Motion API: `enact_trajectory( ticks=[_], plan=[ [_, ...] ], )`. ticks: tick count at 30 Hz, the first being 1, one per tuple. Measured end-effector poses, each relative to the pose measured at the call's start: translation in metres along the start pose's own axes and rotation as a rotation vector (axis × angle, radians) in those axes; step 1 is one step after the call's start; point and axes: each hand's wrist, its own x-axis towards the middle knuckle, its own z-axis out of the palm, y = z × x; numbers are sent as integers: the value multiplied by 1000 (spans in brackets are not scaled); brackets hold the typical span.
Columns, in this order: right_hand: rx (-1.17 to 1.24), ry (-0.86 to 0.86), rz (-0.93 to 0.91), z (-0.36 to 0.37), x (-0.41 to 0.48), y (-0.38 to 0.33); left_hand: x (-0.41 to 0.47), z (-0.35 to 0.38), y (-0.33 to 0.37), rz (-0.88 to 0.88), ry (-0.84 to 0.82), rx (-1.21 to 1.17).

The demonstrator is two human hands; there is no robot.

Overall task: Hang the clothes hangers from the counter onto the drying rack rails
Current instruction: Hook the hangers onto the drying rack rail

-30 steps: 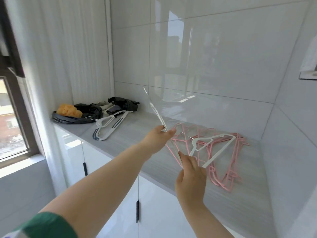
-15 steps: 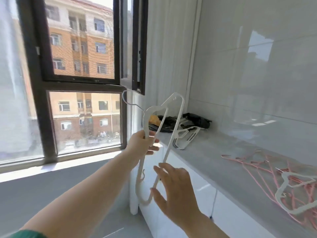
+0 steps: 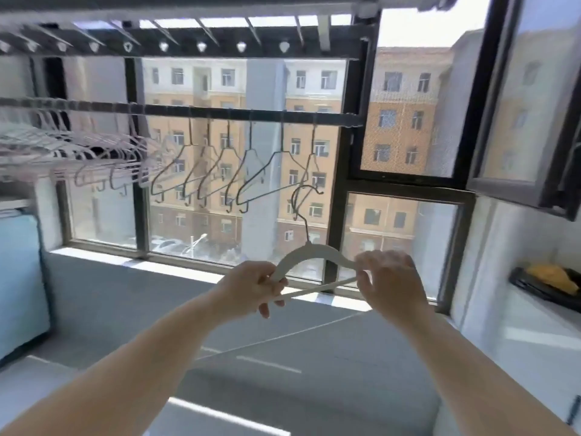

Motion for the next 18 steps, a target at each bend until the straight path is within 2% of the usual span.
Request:
enact_trajectory(
  ticks=[6,12,18],
  plan=[
    [244,-347,-262,54,49,-146,-82,-107,-75,-177,222,129],
    [456,-413,-456,76,93,-294,-154,-217,-137,-400,616,302],
    [543,-369,-625,91,153,-420,-186,-321,-174,-517,816,495]
  ],
)
